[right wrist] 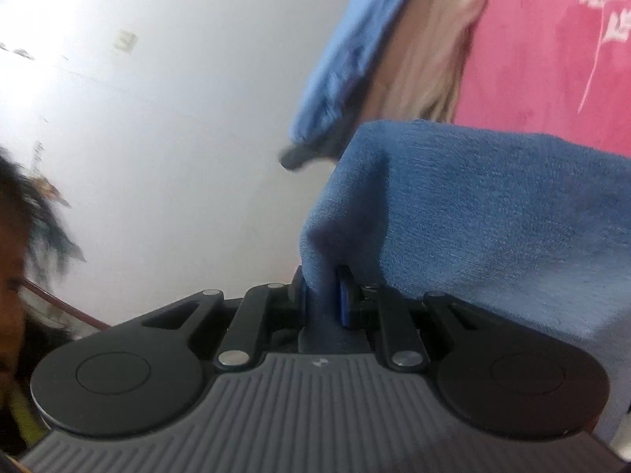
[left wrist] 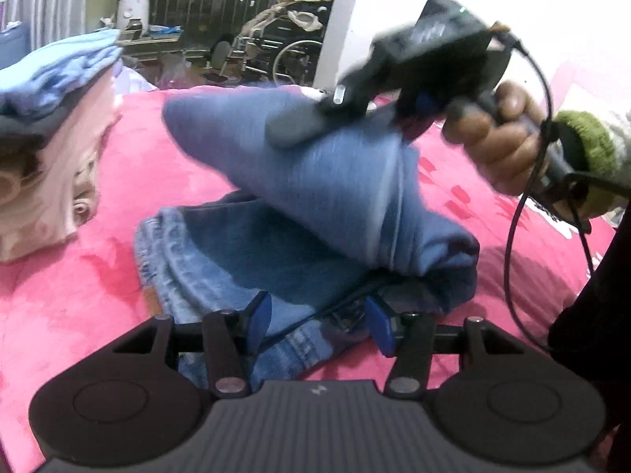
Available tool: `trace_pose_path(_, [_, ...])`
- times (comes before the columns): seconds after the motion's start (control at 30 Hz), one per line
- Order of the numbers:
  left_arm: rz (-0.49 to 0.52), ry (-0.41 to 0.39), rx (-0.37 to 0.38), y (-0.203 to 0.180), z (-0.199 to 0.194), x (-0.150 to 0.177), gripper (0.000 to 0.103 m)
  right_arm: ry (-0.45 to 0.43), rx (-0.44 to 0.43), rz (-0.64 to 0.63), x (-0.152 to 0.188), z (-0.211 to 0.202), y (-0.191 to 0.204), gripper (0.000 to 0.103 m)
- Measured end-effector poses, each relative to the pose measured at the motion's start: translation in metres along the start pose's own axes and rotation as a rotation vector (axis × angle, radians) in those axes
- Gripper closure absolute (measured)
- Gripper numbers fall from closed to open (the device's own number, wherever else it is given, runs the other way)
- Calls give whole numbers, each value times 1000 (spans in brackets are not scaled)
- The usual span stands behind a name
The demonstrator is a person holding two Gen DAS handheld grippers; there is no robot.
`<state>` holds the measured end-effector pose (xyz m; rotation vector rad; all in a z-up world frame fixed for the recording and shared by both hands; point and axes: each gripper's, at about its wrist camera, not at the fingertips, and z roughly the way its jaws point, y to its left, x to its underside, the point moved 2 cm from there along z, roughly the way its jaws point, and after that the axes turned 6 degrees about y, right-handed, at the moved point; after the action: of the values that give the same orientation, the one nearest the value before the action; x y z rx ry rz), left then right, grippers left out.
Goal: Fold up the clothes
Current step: 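Lift the held jeans with the right gripper and fold them over the rest, then lower the folded jeans onto the bundle and open the right gripper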
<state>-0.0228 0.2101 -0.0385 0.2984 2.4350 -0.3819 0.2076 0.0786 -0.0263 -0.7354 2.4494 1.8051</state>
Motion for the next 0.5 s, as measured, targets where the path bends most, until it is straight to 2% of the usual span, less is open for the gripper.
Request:
trace_pose_path(0.17, [-12,-2,-24,3,-14,7,49,114,66,4,-2,34,-7,90])
trace_pose_path(0.33, [-5,5,-46,4,-11,9,49,227,157,19,-9,64,-12,89])
trace_pose_path(0.5, [-7,1,-47,5,-17,8,49,349,275,106,-23,90,-10,84])
